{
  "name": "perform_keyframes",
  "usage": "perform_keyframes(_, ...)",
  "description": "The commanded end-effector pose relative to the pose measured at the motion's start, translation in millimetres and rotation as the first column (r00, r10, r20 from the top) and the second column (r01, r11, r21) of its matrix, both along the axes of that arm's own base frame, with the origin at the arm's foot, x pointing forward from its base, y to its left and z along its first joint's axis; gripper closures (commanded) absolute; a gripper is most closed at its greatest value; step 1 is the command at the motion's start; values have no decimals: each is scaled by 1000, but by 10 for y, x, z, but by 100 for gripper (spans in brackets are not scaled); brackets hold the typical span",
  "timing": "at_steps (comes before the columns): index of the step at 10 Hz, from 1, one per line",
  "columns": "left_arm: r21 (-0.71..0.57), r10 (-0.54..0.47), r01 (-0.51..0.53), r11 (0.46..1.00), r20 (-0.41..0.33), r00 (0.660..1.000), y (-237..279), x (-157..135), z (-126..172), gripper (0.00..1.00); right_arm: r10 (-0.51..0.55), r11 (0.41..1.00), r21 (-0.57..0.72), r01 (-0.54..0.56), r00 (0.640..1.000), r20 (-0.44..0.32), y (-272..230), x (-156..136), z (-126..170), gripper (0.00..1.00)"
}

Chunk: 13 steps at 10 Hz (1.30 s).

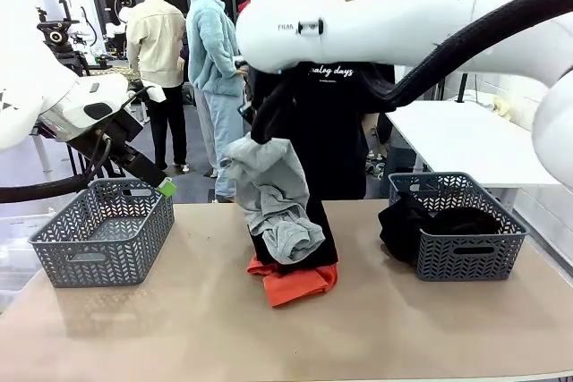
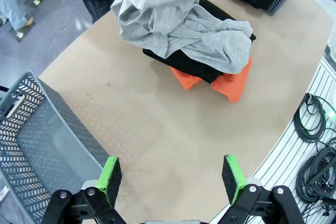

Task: Sort the tops and bottoms.
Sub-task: Lift clothes from the center of the table with your right hand.

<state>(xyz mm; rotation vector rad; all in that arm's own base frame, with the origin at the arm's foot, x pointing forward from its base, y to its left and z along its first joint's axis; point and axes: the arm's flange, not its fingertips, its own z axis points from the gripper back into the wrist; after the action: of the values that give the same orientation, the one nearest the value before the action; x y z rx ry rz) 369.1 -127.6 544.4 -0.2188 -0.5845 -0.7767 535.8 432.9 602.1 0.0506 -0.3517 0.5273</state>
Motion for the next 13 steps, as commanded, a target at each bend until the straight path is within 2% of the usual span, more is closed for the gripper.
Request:
perform_keyframes(1,0,-4,4,1000,-7,1000,3,4,14,0,-60,997,-58,60,998,7,49,70,57,100)
perform_keyframes(2,0,-4,4,1000,-7,1000,3,4,14,0,-77,996,-34,79,995,57,-28,39,182,100)
perform_keyframes(3,0,-4,4,1000,-7,1000,3,4,14,0,-7,1000,-19,8,1000,8,5,-42,91,100)
perform_keyframes(8,0,-4,4,1000,-7,1000,3,4,14,0,-15,1000,-25,16,1000,11,10,-29,81,100)
perform_keyframes(11,0,-4,4,1000,-7,1000,3,4,14,0,-93,991,-68,114,964,248,-93,-127,951,100)
perform_keyframes(12,0,-4,4,1000,-7,1000,3,4,14,0,-96,991,-61,120,950,296,-112,-154,1190,100)
perform_keyframes(13,0,-4,4,1000,-7,1000,3,4,14,0,-102,990,-57,126,945,310,-105,-177,1290,100)
